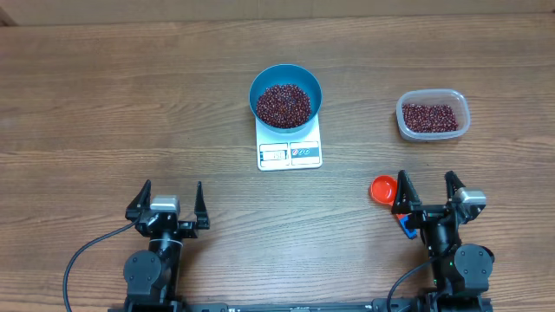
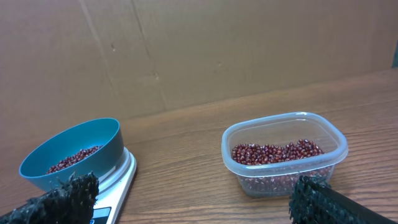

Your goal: Scoop item into bowl and weigh 150g on scale

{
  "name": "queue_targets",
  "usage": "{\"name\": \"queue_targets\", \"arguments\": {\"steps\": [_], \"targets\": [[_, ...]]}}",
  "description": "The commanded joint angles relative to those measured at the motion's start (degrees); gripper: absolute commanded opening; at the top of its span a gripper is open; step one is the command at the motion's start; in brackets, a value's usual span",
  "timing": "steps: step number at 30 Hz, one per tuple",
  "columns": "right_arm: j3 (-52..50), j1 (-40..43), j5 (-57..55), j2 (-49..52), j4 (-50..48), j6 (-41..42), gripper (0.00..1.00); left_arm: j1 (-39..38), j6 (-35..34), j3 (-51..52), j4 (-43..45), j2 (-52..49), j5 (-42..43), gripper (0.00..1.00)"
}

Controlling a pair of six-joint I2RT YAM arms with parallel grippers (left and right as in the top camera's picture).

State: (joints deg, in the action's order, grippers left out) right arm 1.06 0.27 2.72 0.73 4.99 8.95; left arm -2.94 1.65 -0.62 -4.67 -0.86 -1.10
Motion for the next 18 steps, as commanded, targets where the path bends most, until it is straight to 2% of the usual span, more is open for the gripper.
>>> {"name": "queue_targets", "arguments": {"steps": [1,18], "targets": [[-0.6,-0.3,-0.1,-0.6,-0.4,-0.2,1.0,0.4,0.9,0.3,0.2,0.6,0.5,1.0],[-0.6,-0.3,-0.1,-0.6,-0.4,-0.2,1.0,0.4,0.9,0.3,0.2,0.6,0.5,1.0]]}}
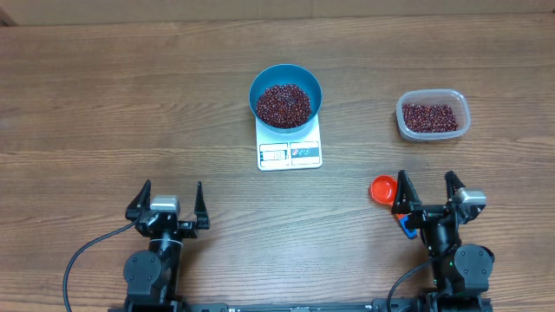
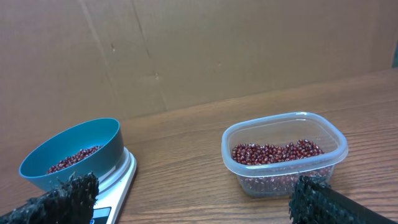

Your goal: Scoop item into bowl and weigh 150g on scale

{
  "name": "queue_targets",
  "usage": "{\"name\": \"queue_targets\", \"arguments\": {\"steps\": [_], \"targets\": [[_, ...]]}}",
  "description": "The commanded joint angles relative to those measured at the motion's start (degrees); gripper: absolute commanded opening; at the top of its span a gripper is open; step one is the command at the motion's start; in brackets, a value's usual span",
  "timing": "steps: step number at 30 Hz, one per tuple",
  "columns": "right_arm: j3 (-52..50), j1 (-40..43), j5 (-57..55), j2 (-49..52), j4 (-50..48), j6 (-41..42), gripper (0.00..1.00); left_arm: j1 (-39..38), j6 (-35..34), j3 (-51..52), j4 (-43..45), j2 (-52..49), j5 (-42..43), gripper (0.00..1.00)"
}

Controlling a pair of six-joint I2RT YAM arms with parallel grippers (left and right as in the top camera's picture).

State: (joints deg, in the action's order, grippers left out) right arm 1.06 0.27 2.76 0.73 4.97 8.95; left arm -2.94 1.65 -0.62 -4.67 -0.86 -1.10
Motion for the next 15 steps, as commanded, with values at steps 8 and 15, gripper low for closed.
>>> {"name": "queue_targets", "arguments": {"steps": [8,15], "targets": [[-0.6,-0.3,-0.2,-0.6,-0.3,-0.2,1.0,0.4,0.9,0.3,0.2,0.6,0.5,1.0],[-0.6,-0.3,-0.2,-0.6,-0.3,-0.2,1.0,0.4,0.9,0.3,0.2,0.6,0.5,1.0]]}}
